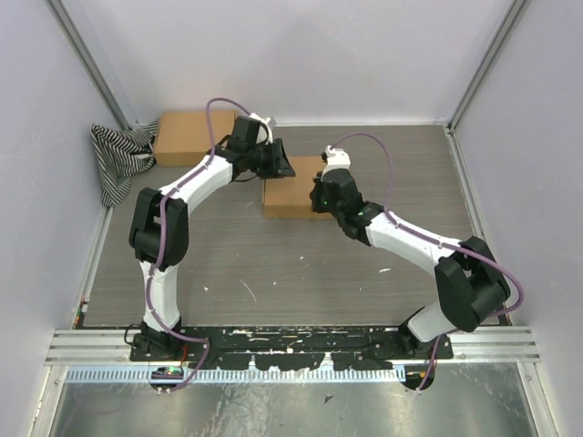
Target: Fold the paper box
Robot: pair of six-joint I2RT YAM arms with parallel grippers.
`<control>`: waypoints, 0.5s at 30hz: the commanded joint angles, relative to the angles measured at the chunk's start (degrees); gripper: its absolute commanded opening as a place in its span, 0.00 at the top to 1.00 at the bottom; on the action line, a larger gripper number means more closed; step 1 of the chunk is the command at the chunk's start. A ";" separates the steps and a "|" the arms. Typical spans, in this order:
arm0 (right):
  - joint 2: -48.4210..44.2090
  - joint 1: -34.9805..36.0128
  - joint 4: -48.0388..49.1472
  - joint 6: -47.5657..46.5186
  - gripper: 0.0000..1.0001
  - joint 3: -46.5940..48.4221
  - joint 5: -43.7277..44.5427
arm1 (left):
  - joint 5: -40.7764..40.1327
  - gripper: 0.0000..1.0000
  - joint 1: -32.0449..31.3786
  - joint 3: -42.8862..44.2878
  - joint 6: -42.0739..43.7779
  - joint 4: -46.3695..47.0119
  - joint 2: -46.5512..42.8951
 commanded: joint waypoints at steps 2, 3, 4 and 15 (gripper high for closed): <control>1.23 -7.88 -10.57 0.58 0.99 -3.25 1.60 | 2.00 0.50 -2.41 5.48 -2.27 0.88 0.30; 1.23 -9.21 -9.53 1.20 0.99 -4.38 1.08 | 2.00 0.50 -3.06 6.36 -2.36 0.83 1.28; 1.26 -10.38 -8.26 1.58 0.99 -5.45 -1.25 | 1.99 0.50 -3.79 7.66 -2.40 1.05 2.39; 6.52 -12.45 -4.21 3.64 0.99 -6.52 -0.78 | -0.04 0.50 -8.87 14.49 -3.44 0.81 13.77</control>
